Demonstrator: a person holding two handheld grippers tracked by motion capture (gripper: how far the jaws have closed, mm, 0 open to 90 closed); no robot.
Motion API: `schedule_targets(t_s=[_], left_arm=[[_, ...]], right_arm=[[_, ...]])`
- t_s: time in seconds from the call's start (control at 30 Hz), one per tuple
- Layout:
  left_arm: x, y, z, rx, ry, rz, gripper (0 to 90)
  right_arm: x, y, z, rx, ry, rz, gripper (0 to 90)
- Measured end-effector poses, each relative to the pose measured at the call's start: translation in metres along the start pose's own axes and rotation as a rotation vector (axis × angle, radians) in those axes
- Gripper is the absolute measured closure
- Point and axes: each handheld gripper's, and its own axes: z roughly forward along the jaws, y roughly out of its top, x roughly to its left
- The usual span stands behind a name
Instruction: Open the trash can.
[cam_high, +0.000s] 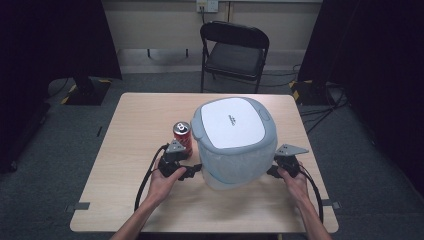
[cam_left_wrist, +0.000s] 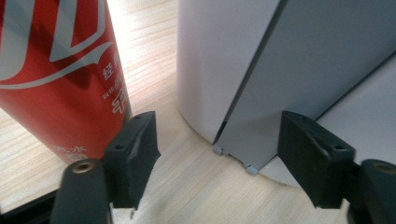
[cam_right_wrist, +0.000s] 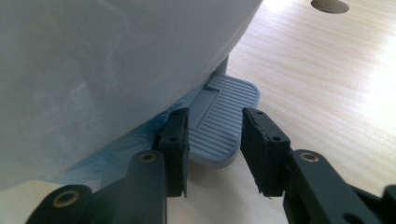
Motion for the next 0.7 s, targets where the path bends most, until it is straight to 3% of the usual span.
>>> schedule_targets(t_s=[0.13, 0.33, 0.37, 0.43, 0.47, 0.53, 0.63, 0.7], left_arm=[[-0.001, 0.001, 0.002, -0.018, -0.009, -0.022, 39.2], [-0.004, 0.002, 0.005, -0.036, 0.021, -0.034, 47.0], [-0.005, 0.001, 0.005, -0.019, 0.043, -0.029, 47.2], [-0.004, -0.001, 0.003, -0.002, 0.055, -0.032, 43.2], [-0.004, -0.001, 0.003, -0.002, 0.055, -0.032, 41.7], [-0.005, -0.006, -0.006, -0.007, 0.017, -0.043, 37.5], [-0.012, -0.014, -0.013, 0.014, -0.043, -0.021, 34.7], [-0.018, -0.018, -0.015, 0.012, -0.043, -0.010, 35.6]], right_arm=[[0.009, -0.004, -0.007, 0.007, -0.002, -0.004, 65.9], [0.024, -0.011, -0.020, 0.017, 0.007, -0.009, 64.3], [0.032, -0.014, -0.024, 0.023, 0.009, -0.013, 62.5], [0.039, -0.015, -0.027, 0.050, -0.010, -0.017, 53.8], [0.039, -0.015, -0.027, 0.050, -0.010, -0.017, 53.8], [0.041, -0.015, -0.028, 0.050, -0.033, -0.029, 49.2], [0.034, -0.016, -0.027, 0.052, -0.030, 0.002, 47.6], [0.032, -0.016, -0.027, 0.037, -0.012, 0.011, 47.1]])
